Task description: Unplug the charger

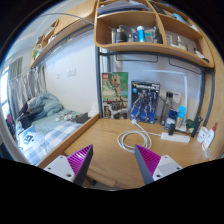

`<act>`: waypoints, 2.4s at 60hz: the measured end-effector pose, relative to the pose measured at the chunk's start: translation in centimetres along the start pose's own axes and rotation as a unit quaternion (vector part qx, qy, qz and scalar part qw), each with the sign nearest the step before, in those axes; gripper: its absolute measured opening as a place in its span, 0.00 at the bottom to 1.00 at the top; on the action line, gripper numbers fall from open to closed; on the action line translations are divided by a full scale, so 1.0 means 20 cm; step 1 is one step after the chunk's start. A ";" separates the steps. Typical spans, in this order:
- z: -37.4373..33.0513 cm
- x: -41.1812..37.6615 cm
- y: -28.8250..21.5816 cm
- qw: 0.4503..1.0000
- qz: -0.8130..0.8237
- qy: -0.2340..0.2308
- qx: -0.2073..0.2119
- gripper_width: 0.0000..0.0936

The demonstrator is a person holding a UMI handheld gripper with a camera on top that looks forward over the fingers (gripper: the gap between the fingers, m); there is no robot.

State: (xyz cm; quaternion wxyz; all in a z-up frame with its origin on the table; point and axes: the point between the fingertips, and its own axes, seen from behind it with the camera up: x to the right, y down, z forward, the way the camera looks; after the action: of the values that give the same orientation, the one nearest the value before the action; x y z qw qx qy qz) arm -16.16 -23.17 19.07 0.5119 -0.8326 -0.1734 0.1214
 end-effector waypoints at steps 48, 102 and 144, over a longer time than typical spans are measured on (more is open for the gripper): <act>1.09 1.79 0.17 0.977 0.057 0.200 -0.039 0.85; 0.78 2.07 -0.80 0.970 0.051 0.225 0.075 0.09; 0.47 2.81 0.68 0.928 0.157 0.269 -0.206 0.13</act>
State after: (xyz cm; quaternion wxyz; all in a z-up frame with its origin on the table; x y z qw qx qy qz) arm 33.63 2.09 1.36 0.3304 -0.9379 0.0828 -0.0666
